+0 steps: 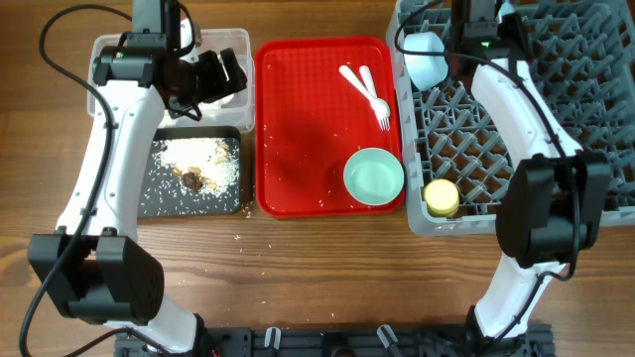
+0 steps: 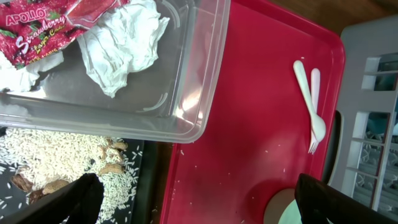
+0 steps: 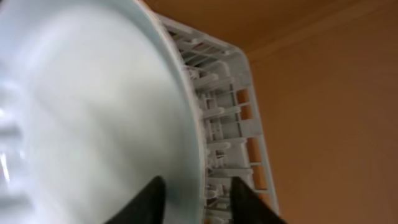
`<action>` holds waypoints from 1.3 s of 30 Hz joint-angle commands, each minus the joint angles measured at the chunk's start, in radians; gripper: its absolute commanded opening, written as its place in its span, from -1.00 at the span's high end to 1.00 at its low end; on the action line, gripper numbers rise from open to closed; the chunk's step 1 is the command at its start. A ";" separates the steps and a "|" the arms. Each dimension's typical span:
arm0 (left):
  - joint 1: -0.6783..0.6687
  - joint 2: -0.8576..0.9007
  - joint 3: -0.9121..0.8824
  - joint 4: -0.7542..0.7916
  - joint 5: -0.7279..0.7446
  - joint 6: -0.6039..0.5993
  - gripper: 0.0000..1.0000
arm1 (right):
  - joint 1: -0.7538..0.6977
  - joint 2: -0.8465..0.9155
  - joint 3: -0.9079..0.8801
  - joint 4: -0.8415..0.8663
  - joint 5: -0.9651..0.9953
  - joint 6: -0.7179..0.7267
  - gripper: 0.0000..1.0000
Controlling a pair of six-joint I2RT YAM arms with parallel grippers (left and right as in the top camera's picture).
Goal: Sort waste into correct bins and load items into the dishwasher rack
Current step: 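Lift the light-blue plate and stand it upright in the rack, then grasp the mint-green bowl with the right gripper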
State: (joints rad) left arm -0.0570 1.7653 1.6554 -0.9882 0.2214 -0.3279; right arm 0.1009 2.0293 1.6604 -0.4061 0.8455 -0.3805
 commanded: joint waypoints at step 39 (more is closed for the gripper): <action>0.003 -0.009 0.007 0.000 -0.006 0.005 -1.00 | 0.463 -0.120 -0.483 -0.224 -1.240 1.030 -0.11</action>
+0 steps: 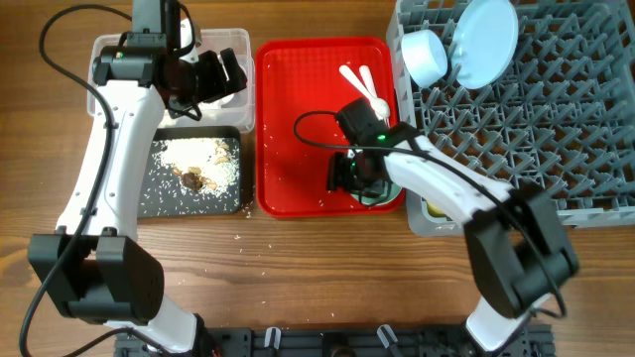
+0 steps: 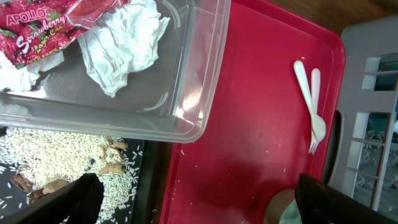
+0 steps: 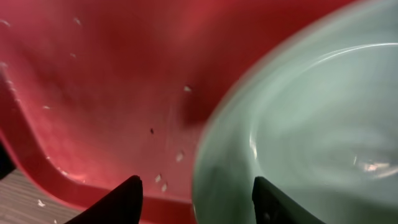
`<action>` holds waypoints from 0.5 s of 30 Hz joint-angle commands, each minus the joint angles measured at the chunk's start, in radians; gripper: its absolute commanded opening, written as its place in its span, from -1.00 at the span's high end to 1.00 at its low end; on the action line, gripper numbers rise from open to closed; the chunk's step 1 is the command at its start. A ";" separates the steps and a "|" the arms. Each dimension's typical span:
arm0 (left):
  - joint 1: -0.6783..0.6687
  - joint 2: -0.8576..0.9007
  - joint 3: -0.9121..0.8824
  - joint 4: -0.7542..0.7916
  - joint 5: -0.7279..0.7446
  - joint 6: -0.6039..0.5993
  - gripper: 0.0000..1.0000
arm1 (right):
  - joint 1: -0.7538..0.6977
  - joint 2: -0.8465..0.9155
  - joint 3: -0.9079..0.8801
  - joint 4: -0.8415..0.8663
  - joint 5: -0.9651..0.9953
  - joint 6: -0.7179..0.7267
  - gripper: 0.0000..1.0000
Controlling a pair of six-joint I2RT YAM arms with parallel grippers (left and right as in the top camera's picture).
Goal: Sort waste into correct bins and load items into the dishwasher rack
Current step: 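Grasp the mint-green bowl with the right gripper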
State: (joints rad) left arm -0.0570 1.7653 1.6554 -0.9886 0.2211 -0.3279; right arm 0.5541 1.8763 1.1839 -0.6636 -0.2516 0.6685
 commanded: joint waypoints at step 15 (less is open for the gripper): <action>0.003 -0.009 0.007 0.000 -0.006 0.006 -1.00 | 0.020 -0.158 0.145 -0.189 0.055 -0.135 -0.25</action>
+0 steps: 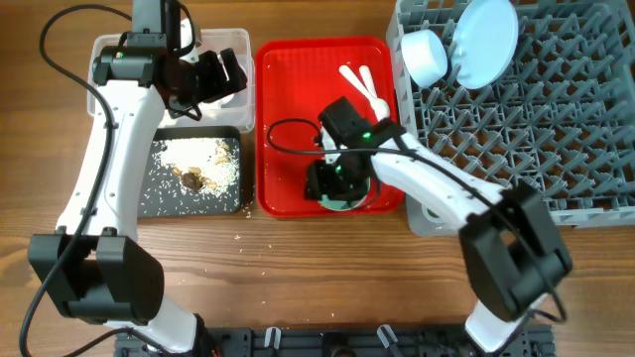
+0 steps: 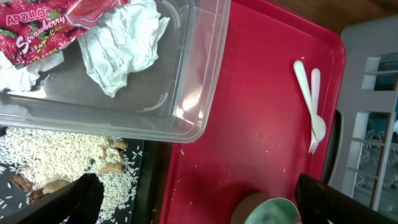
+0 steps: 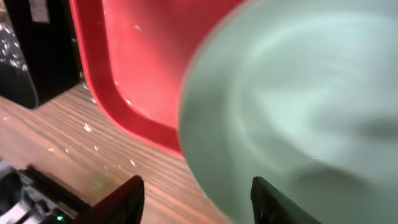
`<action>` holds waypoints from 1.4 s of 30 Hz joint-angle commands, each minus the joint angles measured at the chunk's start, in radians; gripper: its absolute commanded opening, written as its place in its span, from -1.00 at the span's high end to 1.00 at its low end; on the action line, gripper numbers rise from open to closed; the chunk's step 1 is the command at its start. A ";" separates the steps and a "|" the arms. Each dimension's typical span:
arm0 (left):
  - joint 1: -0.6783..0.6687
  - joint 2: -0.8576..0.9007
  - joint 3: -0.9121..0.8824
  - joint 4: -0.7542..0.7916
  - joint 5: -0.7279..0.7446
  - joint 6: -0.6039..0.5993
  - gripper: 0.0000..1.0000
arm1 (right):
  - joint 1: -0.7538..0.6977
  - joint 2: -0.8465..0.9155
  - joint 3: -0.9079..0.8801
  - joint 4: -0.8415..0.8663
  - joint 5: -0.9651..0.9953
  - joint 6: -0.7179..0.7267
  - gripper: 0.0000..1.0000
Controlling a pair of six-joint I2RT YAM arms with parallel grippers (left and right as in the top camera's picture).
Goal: Sort waste into correct bins and load items into the dishwasher rack
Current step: 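Grasp the mint-green bowl with the right gripper, then place the mint-green bowl into the rack with the right gripper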
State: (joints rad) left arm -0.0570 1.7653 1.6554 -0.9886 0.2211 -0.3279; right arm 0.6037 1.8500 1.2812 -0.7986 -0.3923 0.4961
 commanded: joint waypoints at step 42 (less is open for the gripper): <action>0.003 -0.009 0.007 0.000 -0.006 0.006 -1.00 | -0.161 -0.389 0.130 -0.241 1.733 -0.046 0.91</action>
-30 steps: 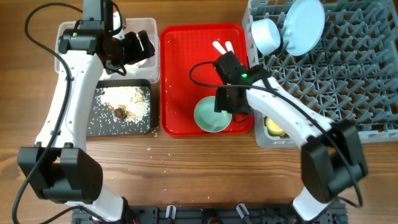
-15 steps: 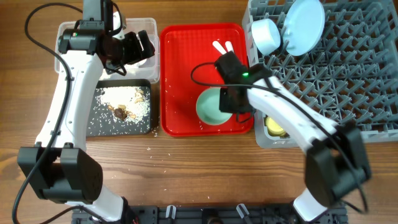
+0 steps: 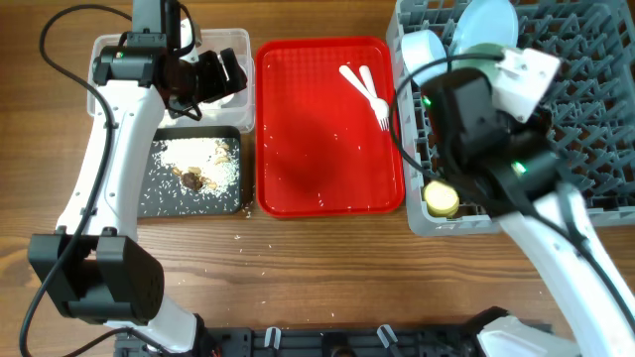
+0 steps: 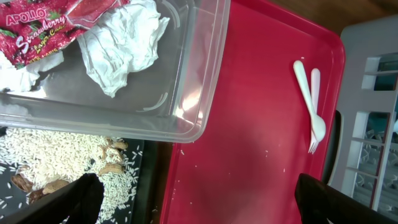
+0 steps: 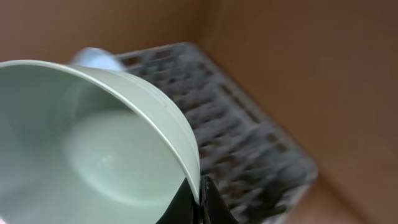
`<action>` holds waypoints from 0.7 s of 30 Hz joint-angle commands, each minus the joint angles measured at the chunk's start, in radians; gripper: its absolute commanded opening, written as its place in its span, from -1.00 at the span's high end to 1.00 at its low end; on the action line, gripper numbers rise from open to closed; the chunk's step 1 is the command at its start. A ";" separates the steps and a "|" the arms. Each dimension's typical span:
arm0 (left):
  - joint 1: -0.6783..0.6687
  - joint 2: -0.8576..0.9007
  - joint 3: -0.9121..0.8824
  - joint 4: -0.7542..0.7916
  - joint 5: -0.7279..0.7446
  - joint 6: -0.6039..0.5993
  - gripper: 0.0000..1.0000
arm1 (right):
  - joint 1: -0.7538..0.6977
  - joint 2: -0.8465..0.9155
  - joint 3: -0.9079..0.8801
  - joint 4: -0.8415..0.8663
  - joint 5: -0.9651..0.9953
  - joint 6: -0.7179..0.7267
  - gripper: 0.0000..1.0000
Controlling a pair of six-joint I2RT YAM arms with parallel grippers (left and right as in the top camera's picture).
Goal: Sort waste into correct bins and load items into the dishwasher rack
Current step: 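Place the mint-green bowl into the rack with the right gripper, then move the right gripper back over the white spoon and fork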
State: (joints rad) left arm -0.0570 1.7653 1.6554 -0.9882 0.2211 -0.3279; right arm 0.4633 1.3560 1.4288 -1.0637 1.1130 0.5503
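Observation:
My right gripper (image 5: 199, 202) is shut on the rim of a pale green bowl (image 5: 93, 149), held tilted above the grey dishwasher rack (image 3: 575, 119). In the overhead view the right arm hides most of the bowl. A pale blue plate (image 3: 488, 20) and a white cup (image 3: 421, 48) stand at the rack's back left. A white fork and spoon (image 3: 366, 91) lie on the red tray (image 3: 317, 149). My left gripper (image 4: 199, 205) hangs open over the edge between the clear bin (image 3: 223, 45) and the tray, holding nothing.
The clear bin holds crumpled tissues (image 4: 124, 43) and a red strawberry wrapper (image 4: 43, 28). A black tray (image 3: 159, 193) in front of it holds rice and food scraps. A yellow round item (image 3: 442, 196) sits in the rack's front left corner. Rice grains dot the tray and table.
The green bowl has left the front right of the red tray and is now held by my right gripper above the rack. The left arm has not moved.
My right gripper was at the back of the rack with the pale plate while the green bowl sat on the tray. Then the plate stood in the rack and the gripper was at the bowl, then moving it on the tray. Now the bowl is over the rack.

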 commanded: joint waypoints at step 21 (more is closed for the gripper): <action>0.003 -0.009 0.007 0.000 -0.006 0.006 -1.00 | -0.090 0.537 -0.018 0.373 -0.014 -0.545 0.91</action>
State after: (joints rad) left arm -0.0570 1.7653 1.6554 -0.9886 0.2211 -0.3279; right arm 0.3721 1.8717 1.4113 -0.6762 1.1751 0.0223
